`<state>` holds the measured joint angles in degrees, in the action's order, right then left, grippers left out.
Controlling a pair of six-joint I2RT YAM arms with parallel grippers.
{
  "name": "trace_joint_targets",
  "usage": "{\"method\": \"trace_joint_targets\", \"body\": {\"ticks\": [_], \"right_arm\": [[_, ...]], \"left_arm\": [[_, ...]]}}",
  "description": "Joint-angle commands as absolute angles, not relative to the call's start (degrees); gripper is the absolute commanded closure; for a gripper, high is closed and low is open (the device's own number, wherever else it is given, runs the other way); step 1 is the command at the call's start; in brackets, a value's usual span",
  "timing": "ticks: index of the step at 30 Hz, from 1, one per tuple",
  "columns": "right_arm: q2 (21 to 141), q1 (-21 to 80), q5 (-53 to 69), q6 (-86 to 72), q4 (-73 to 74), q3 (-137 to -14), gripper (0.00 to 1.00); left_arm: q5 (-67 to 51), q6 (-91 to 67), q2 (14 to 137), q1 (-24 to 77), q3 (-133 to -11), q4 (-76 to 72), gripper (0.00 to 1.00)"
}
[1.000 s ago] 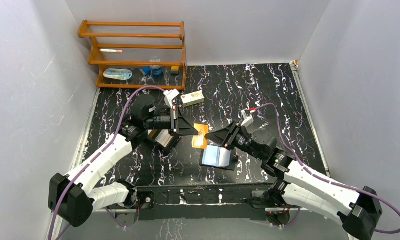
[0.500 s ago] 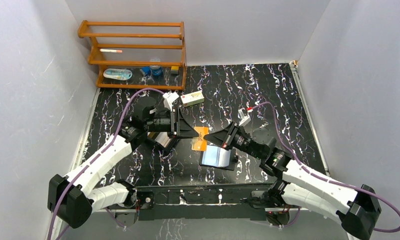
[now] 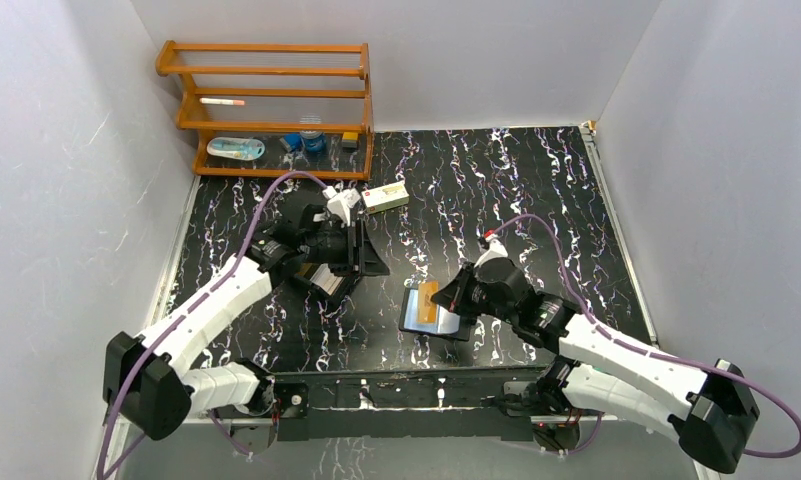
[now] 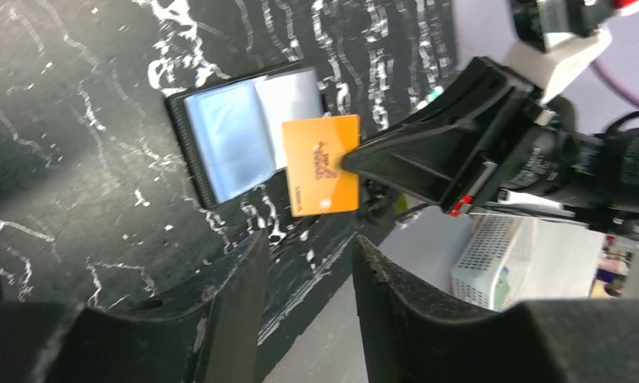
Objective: Put the credit cards into the card holder
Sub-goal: Pick up the credit card from the storage box, then insert the credit card into the card holder.
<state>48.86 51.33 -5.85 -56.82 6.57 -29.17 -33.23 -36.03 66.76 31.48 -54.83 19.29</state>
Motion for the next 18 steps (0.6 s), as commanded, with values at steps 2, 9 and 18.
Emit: {"method": "trace_joint_targets", "body": {"ticks": [2,9,18], "right_arm": [[49.85,47.92,-8.08,-52.29,13.74,-32.02,1.00],[48.89,35.94,7.36,-50.25,4.59,-24.52,1.00],[49.38,31.98,12.48,-50.13,-1.17,-18.70,1.00]], "left_arm": [[-23.24,-33.70,69.46,36.67,-54.99,23.39,0.62],[-16.02,-35.26,78.71,45.59,-54.65,19.46,0.72],[-15.60,-37.37,85.69,47.13,-48.98,8.53,0.78]]}}
